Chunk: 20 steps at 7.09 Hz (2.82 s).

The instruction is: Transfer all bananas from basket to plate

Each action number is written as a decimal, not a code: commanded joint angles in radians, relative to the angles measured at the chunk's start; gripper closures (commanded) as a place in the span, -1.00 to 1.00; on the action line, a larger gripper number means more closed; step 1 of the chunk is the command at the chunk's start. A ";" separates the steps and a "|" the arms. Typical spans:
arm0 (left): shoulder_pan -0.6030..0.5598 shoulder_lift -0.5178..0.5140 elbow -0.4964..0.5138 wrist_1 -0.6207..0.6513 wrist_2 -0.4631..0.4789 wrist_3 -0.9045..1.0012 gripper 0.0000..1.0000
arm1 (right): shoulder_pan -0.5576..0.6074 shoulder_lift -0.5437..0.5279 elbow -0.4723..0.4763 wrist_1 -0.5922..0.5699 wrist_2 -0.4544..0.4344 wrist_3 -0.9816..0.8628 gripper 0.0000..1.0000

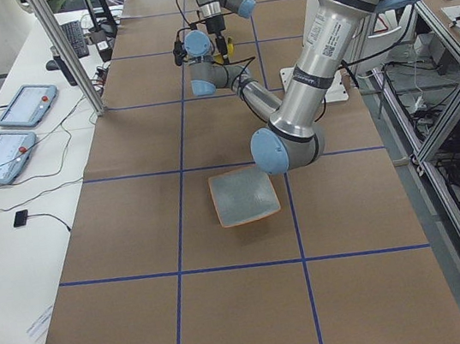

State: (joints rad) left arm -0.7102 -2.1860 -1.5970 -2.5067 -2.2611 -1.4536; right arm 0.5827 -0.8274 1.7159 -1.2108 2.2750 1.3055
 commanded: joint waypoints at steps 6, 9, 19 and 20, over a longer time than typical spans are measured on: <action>-0.003 0.015 0.060 0.000 0.000 0.010 1.00 | 0.098 -0.085 0.125 0.010 0.086 0.052 -1.00; -0.032 0.031 0.069 0.005 -0.003 0.013 1.00 | 0.236 -0.133 0.137 0.008 0.167 0.041 -1.00; -0.348 0.846 -0.142 0.000 -0.149 0.515 1.00 | 0.434 -0.392 0.013 -0.003 0.055 -0.323 -1.00; -0.348 0.853 -0.143 0.002 -0.149 0.513 1.00 | 0.443 -0.392 0.007 -0.003 0.055 -0.328 -1.00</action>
State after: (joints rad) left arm -1.0580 -1.3583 -1.7356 -2.5059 -2.4112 -0.9506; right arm 1.0177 -1.2186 1.7328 -1.2134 2.3307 0.9948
